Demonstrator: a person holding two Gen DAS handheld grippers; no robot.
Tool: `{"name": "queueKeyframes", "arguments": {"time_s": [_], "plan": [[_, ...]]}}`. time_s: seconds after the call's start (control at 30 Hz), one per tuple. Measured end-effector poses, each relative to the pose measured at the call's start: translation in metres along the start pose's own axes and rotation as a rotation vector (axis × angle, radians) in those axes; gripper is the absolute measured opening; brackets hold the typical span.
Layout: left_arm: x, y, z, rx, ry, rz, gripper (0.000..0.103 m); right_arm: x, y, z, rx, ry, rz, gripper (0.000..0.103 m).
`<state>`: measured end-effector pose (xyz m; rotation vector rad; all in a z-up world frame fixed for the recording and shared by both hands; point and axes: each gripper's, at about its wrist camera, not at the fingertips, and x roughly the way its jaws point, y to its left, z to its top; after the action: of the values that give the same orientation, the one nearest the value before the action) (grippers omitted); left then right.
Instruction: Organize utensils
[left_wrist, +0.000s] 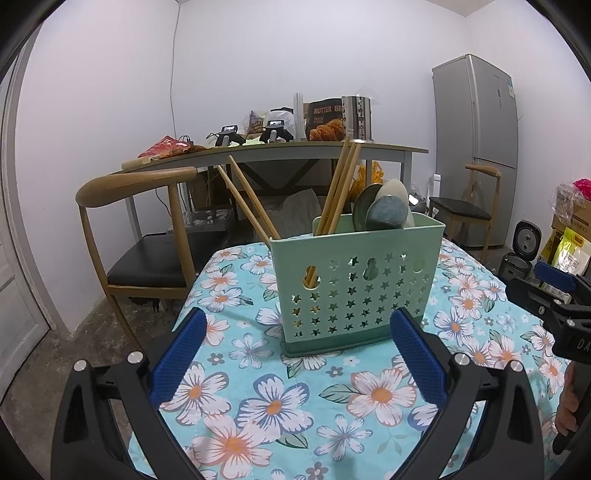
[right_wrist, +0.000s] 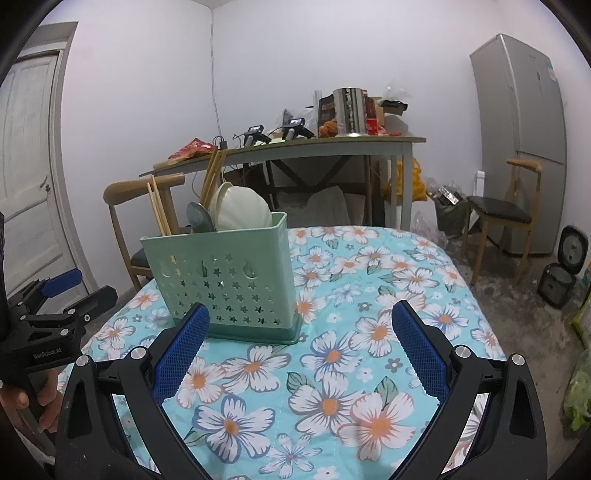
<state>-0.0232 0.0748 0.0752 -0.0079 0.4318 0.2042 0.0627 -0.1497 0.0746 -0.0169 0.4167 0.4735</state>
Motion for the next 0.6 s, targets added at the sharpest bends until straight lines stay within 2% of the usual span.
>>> {"name": "queueKeyframes", "arguments": {"time_s": [0.6], "plan": [[0.0004, -0.0041, 0.0012, 0.004, 0.004, -0.009, 0.097, 0.001, 0.0001, -0.0004, 0.006, 0.004, 0.004, 0.095]]}}
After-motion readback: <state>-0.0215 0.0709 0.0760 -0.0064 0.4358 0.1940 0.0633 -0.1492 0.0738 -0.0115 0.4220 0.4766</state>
